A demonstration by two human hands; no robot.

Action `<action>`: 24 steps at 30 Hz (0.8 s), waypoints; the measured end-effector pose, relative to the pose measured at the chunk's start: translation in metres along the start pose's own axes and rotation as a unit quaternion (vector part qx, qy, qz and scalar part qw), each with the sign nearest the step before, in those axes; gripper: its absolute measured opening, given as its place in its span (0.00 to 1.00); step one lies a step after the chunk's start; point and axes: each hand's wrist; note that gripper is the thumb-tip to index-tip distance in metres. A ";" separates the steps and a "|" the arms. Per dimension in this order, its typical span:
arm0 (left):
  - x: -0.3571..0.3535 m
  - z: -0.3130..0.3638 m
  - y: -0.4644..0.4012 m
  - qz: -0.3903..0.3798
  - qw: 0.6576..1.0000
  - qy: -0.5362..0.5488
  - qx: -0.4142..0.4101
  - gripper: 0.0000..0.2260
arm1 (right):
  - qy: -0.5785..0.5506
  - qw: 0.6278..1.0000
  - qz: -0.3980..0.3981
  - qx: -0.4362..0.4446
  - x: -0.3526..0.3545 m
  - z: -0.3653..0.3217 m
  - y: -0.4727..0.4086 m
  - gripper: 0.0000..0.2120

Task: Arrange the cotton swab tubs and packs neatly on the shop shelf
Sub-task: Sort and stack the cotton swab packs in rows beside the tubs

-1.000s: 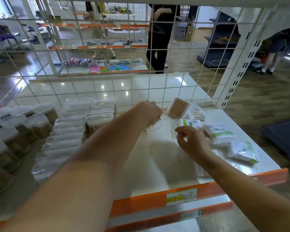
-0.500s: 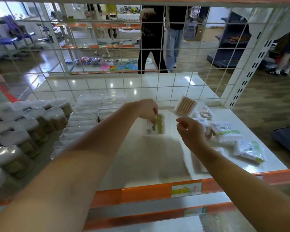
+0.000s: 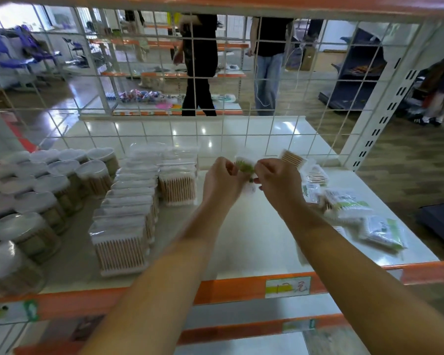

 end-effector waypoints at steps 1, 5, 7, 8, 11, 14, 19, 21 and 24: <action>0.000 -0.001 0.006 0.007 1.000 -0.010 -0.009 0.12 | 0.014 1.000 -0.010 0.009 0.000 -0.002 0.002 0.12; 0.000 -0.004 0.024 0.012 0.995 -0.051 -0.081 0.08 | 0.047 0.998 -0.036 0.026 0.000 -0.009 0.007 0.16; -0.001 -0.003 0.030 0.011 0.988 -0.093 -0.123 0.06 | 0.058 0.997 -0.046 0.026 -0.002 -0.010 0.009 0.18; -0.002 -0.003 0.033 0.011 0.982 -0.117 -0.146 0.06 | 0.052 0.997 -0.045 0.022 -0.003 -0.009 0.010 0.19; -0.003 -0.005 0.037 -0.006 0.971 -0.145 -0.190 0.09 | 0.029 0.999 -0.032 0.012 -0.001 -0.005 0.010 0.19; 0.007 -0.004 0.040 -0.041 0.973 -0.105 -0.201 0.14 | -0.014 0.999 -0.041 0.020 0.008 -0.004 0.009 0.13; 0.037 0.010 0.040 -0.120 0.963 -0.113 -0.211 0.16 | -0.132 0.988 -0.079 -0.006 0.018 -0.001 0.004 0.07; 0.052 0.015 0.039 -0.133 0.955 -0.151 -0.220 0.16 | -0.153 0.984 -0.093 -0.021 0.016 0.002 0.001 0.10; 0.081 0.015 0.032 -0.115 0.942 -0.222 -0.226 0.14 | -0.173 0.979 -0.105 -0.029 0.005 0.000 0.004 0.04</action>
Point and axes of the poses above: each hand's wrist, its own y-axis away from the middle knuckle, its own x-axis out of the back of the hand, z = x × y, and after that the axes turned 7 degrees about y, right-handed
